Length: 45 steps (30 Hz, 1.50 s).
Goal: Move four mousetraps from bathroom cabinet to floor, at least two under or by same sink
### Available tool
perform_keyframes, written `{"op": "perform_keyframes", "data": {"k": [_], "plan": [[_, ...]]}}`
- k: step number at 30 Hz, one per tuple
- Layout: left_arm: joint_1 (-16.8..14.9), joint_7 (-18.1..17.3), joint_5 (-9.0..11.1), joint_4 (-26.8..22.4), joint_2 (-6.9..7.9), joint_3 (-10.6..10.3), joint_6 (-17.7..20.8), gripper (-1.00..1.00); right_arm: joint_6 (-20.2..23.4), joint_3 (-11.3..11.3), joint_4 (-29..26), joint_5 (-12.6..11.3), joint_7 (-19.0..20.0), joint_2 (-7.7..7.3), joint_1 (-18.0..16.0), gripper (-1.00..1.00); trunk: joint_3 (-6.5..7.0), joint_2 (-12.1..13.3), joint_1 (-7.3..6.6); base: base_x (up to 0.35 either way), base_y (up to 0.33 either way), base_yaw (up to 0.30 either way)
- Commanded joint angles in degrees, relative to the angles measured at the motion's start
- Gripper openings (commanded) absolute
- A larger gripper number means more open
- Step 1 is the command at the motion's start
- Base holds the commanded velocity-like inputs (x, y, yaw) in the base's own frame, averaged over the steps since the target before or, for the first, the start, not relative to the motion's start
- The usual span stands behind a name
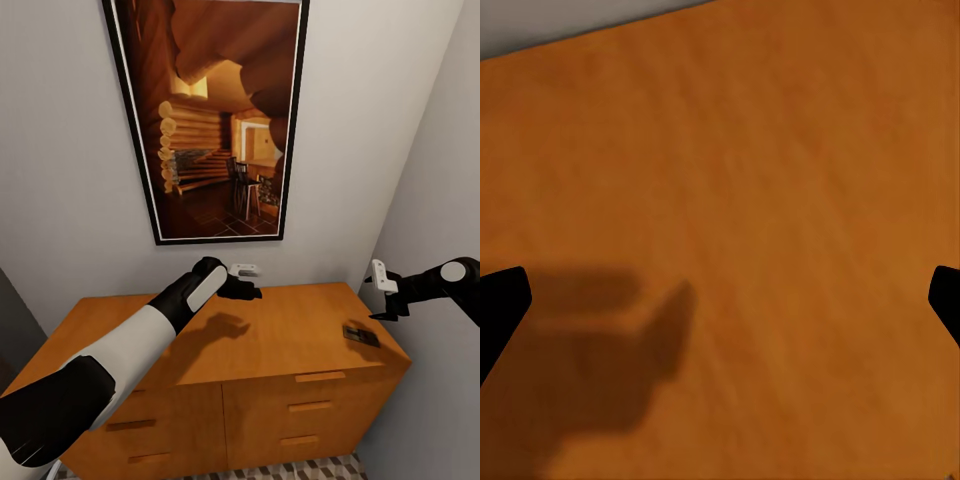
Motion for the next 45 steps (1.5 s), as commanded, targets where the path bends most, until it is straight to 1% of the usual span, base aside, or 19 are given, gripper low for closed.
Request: {"op": "perform_keyframes", "data": {"k": [1,5,9,11,18,22,33,45], "plan": [[-0.06,0.54,0.62,-0.06,0.02,-0.16,0.08,1.0,0.51,0.15,-0.1,0.0,0.2,-0.04,-0.07,1.0,-0.09,-0.07,0.01,0.0,0.0,0.0],[-0.05,0.5,0.66,-0.09,0.01,-0.16,0.03,1.0,0.29,0.18,-0.12,-0.03,0.31,0.07,-0.04,1.0,-0.09,-0.07,0.01,0.0,0.0,0.0],[-0.04,0.47,0.68,-0.11,-0.02,-0.17,0.0,1.0,0.08,0.19,0.05,-0.03,0.39,0.73,-0.03,1.0,-0.09,-0.07,0.01,0.0,0.0,0.0],[-0.04,0.46,0.69,-0.1,0.0,-0.17,0.0,1.0,-0.45,0.19,0.15,0.0,0.43,1.03,-0.04,1.0,-0.09,-0.07,0.01,0.0,0.0,0.0],[-0.03,0.46,0.69,-0.07,0.02,-0.17,-0.01,1.0,-2.11,0.24,0.35,0.03,1.52,1.34,-0.03,1.0,-0.09,-0.07,0.01,0.0,0.0,0.0],[-0.03,0.46,0.69,-0.1,0.01,-0.17,-0.01,1.0,-2.53,0.27,0.43,0.12,2.29,1.78,-0.02,1.0,-0.09,-0.07,0.01,0.0,0.0,0.0],[-0.03,0.45,0.69,-0.23,-0.03,-0.25,-0.09,1.0,-2.53,0.28,-0.02,0.28,2.74,3.35,-0.01,1.0,-0.09,-0.07,0.01,0.0,0.0,0.0],[0.08,0.45,0.69,-0.22,0.02,-0.25,0.03,1.0,-2.82,0.33,0.63,0.66,2.6,3.65,-0.01,1.0,-0.09,-0.07,0.01,0.0,0.0,0.0]]}}
